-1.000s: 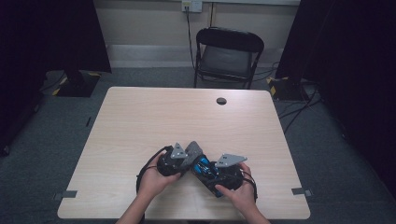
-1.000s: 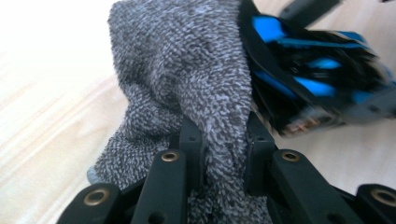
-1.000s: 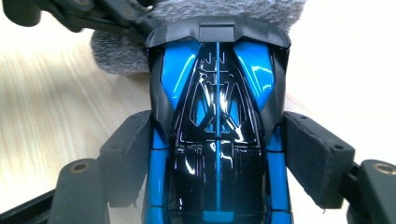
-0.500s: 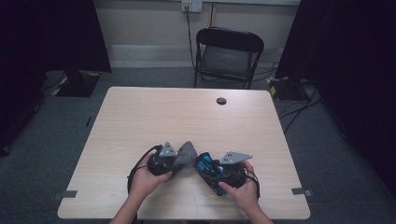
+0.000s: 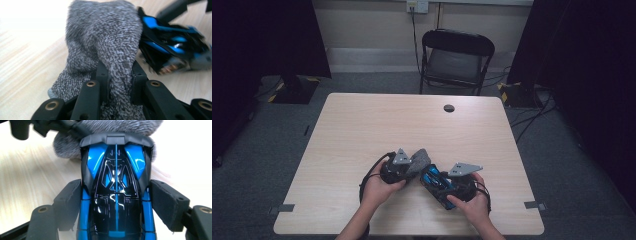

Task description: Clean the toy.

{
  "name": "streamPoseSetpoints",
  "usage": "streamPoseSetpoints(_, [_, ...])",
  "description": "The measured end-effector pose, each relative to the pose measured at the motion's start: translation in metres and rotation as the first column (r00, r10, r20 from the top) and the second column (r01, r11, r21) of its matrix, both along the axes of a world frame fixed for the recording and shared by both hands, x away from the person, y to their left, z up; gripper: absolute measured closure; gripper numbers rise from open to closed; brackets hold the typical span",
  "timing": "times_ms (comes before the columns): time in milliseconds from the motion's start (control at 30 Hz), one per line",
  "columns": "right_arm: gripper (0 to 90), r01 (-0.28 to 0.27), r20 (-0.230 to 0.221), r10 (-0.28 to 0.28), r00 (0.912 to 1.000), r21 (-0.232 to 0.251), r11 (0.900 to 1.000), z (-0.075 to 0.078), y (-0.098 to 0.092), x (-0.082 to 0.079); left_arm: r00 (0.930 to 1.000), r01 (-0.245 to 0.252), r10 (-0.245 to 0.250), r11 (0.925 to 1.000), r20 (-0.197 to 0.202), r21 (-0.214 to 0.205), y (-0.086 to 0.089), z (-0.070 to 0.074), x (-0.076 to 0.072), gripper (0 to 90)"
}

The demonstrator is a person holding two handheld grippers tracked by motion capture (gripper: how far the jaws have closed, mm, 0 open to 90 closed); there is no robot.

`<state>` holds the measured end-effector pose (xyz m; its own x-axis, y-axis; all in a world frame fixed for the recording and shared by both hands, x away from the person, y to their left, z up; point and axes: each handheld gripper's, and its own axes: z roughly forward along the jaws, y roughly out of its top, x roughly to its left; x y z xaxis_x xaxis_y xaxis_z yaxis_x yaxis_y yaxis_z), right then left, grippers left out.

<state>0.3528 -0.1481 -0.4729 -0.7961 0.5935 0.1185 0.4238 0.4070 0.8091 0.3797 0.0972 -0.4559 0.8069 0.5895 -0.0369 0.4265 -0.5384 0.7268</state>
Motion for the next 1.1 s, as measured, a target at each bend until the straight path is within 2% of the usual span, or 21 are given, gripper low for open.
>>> streamPoseSetpoints(67, [29.9, 0.010, 0.002, -0.010, 0.9999, 0.002, 0.9999, 0.000, -0.001, 0.001, 0.9998, 0.014, -0.014, 0.9998, -0.011, 0.017, 0.001, -0.001, -0.003, 74.5])
streamPoseSetpoints(100, [87.8, 0.019, 0.025, -0.019, 0.9995, 0.011, 0.9998, 0.001, -0.002, -0.001, 0.9999, 0.010, -0.010, 0.9984, -0.007, 0.055, 0.002, -0.003, -0.004, 74.7])
streamPoseSetpoints(133, [90.0, -0.003, 0.081, -0.007, 0.9967, 0.128, 0.9917, 0.004, -0.010, -0.003, 0.9998, 0.018, -0.018, 0.9975, 0.001, 0.068, 0.003, -0.004, -0.005, 75.1])
streamPoseSetpoints(167, [90.0, 0.021, 0.061, -0.034, 0.9975, 0.196, 0.9804, 0.006, -0.015, -0.002, 0.9995, 0.014, -0.013, 0.9998, -0.028, 0.012, 0.007, -0.005, -0.006, 75.2])
streamPoseSetpoints(200, [90.0, 0.021, 0.071, -0.034, 0.9969, 0.180, 0.9835, 0.012, -0.017, 0.000, 0.9994, 0.004, -0.003, 0.9999, -0.033, 0.013, 0.009, -0.005, -0.006, 75.1])
streamPoseSetpoints(233, [89.8, 0.017, 0.096, -0.029, 0.9950, 0.125, 0.9920, 0.014, -0.015, 0.000, 0.9993, -0.011, 0.012, 0.9998, -0.037, 0.019, 0.010, -0.006, -0.006, 75.1])
streamPoseSetpoints(300, [69.3, 0.027, 0.053, -0.032, 0.9981, 0.088, 0.9958, 0.011, -0.013, 0.002, 0.9989, -0.024, 0.025, 0.9993, -0.039, 0.030, 0.012, -0.007, -0.006, 75.0])
streamPoseSetpoints(333, [58.5, 0.002, 0.030, -0.003, 0.9995, 0.047, 0.9989, 0.008, -0.009, 0.002, 0.9989, -0.027, 0.028, 0.9992, -0.039, 0.029, 0.012, -0.008, -0.006, 74.9])
streamPoseSetpoints(367, [52.8, -0.003, 0.019, 0.002, 0.9998, 0.019, 0.9998, 0.006, -0.005, 0.001, 0.9991, -0.019, 0.021, 0.9991, -0.037, 0.037, 0.013, -0.008, -0.006, 74.9])
streamPoseSetpoints(400, [50.2, -0.009, 0.027, 0.009, 0.9996, 0.017, 0.9998, 0.003, -0.001, -0.001, 0.9988, -0.027, 0.028, 0.9992, -0.041, 0.031, 0.013, -0.010, -0.006, 74.8])
streamPoseSetpoints(433, [45.8, -0.031, 0.016, 0.031, 0.9994, 0.003, 0.9995, 0.002, 0.003, -0.001, 0.9988, -0.028, 0.029, 0.9991, -0.039, 0.031, 0.013, -0.010, -0.006, 74.7])
streamPoseSetpoints(500, [33.5, -0.033, 0.056, 0.037, 0.9977, -0.072, 0.9968, 0.000, 0.009, -0.003, 0.9991, -0.029, 0.030, 0.9989, -0.030, 0.036, 0.014, -0.011, -0.007, 74.5])
streamPoseSetpoints(533, [22.2, -0.039, 0.036, 0.043, 0.9984, -0.104, 0.9938, -0.002, 0.012, -0.002, 0.9989, -0.029, 0.030, 0.9991, -0.036, 0.032, 0.014, -0.012, -0.007, 74.4])
streamPoseSetpoints(567, [19.1, -0.042, 0.017, 0.045, 0.9988, -0.144, 0.9887, -0.004, 0.013, -0.001, 0.9989, -0.031, 0.032, 0.9990, -0.034, 0.031, 0.014, -0.012, -0.007, 74.2])
streamPoseSetpoints(600, [21.9, -0.055, -0.008, 0.054, 0.9985, -0.190, 0.9802, -0.007, 0.014, -0.002, 0.9992, -0.027, 0.028, 0.9989, -0.030, 0.039, 0.015, -0.013, -0.007, 74.1])
streamPoseSetpoints(633, [21.9, -0.042, 0.014, 0.046, 0.9988, -0.216, 0.9755, -0.011, 0.013, -0.004, 0.9992, -0.022, 0.023, 0.9989, -0.033, 0.042, 0.015, -0.013, -0.007, 74.0])
streamPoseSetpoints(700, [21.3, -0.059, -0.014, 0.057, 0.9982, -0.254, 0.9655, -0.016, 0.015, -0.003, 0.9992, -0.025, 0.026, 0.9991, -0.031, 0.036, 0.016, -0.014, -0.007, 73.8])
streamPoseSetpoints(767, [21.3, -0.053, -0.029, 0.048, 0.9984, -0.229, 0.9719, -0.019, 0.014, -0.001, 0.9993, -0.026, 0.027, 0.9992, -0.027, 0.030, 0.017, -0.013, -0.007, 73.7])
streamPoseSetpoints(933, [20.0, -0.054, -0.033, 0.048, 0.9983, -0.223, 0.9732, -0.020, 0.011, 0.000, 0.9991, -0.031, 0.031, 0.9992, -0.029, 0.026, 0.019, -0.014, -0.008, 73.8])
streamPoseSetpoints(1033, [17.2, -0.058, -0.047, 0.048, 0.9978, -0.251, 0.9663, -0.018, 0.010, -0.001, 0.9992, -0.029, 0.030, 0.9991, -0.025, 0.032, 0.018, -0.014, -0.010, 73.8])
streamPoseSetpoints(1100, [14.0, -0.054, -0.073, 0.034, 0.9968, -0.287, 0.9563, -0.015, 0.007, -0.002, 0.9991, -0.033, 0.033, 0.9991, -0.025, 0.029, 0.017, -0.015, -0.010, 73.7])
